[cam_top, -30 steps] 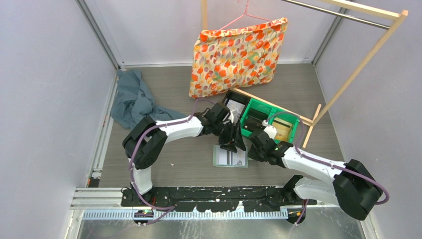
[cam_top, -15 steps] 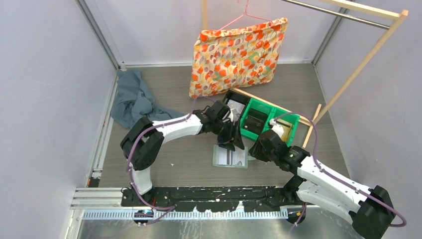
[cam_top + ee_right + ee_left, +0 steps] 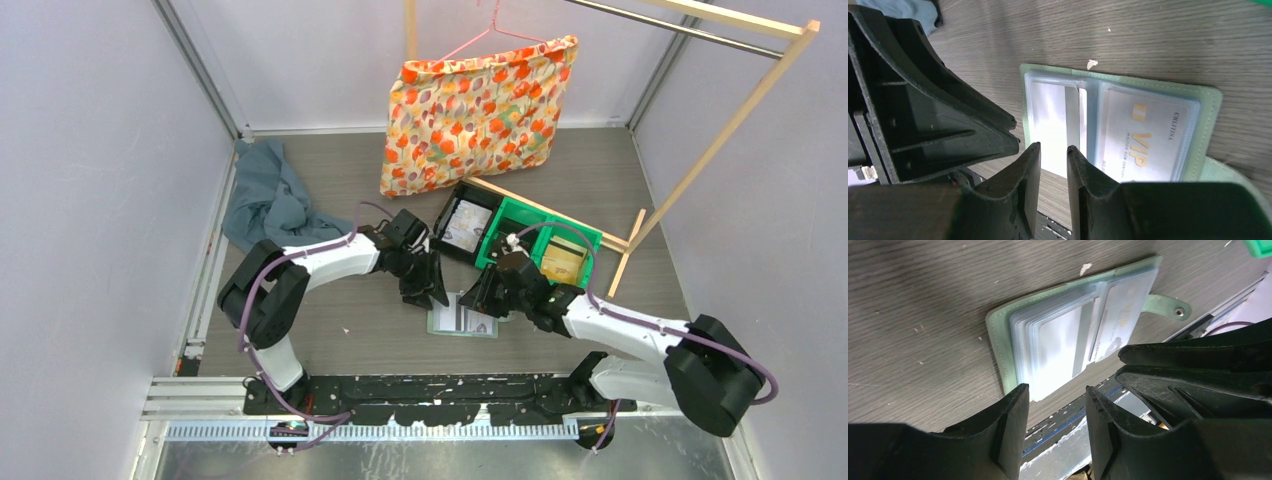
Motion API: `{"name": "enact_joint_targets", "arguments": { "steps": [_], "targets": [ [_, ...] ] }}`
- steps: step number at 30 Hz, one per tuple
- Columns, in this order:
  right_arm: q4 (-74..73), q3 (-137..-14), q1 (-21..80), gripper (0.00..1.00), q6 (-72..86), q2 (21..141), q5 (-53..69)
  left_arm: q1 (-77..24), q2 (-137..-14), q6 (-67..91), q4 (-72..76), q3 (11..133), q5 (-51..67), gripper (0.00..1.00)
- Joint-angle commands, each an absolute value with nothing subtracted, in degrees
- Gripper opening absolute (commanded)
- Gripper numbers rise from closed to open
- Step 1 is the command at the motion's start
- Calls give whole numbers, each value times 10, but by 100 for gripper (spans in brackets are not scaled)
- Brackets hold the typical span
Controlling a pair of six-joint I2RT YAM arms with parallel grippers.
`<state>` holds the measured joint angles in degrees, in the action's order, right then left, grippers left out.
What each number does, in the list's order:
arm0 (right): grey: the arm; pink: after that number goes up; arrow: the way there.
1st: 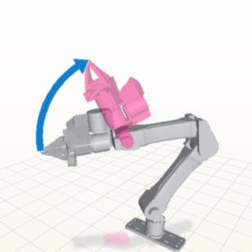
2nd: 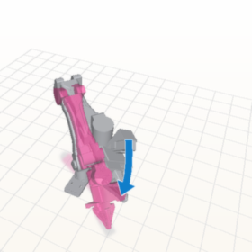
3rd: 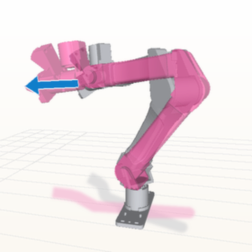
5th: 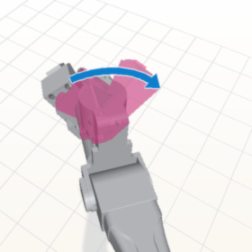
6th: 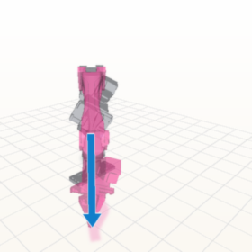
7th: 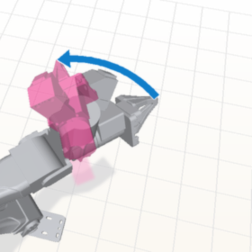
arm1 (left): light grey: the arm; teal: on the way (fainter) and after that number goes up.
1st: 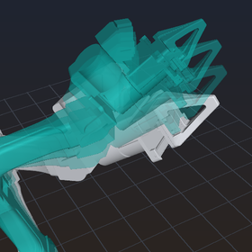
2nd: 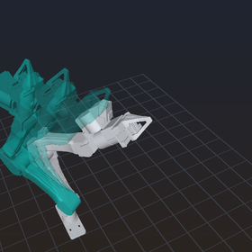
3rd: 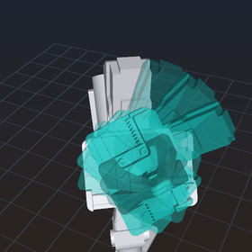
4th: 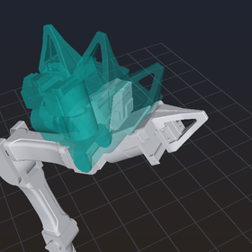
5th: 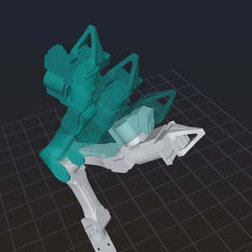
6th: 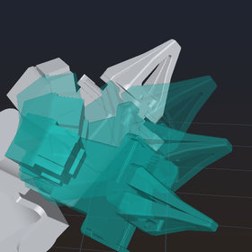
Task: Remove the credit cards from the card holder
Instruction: Remove the credit card from the card holder.
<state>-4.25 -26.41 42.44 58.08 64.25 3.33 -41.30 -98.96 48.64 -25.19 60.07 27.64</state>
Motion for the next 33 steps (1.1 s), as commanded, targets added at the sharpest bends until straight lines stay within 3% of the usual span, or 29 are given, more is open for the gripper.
{"name": "enact_joint_targets", "arguments": {
  "steps": [1,8,22,28,33],
  "targets": [
    [41,-249,428,30,601,673,50,-412,-974,472,-256,590,266,47],
    [65,-224,423,27,619,692,45,-411,-992,480,-234,581,270,38],
    [129,-190,406,26,617,758,63,-411,-1017,473,-230,585,263,34],
    [143,-181,403,20,618,745,67,-407,-1024,472,-226,577,251,21],
    [170,-166,395,20,624,739,78,-407,-1039,474,-218,576,263,2]
  ]
}}
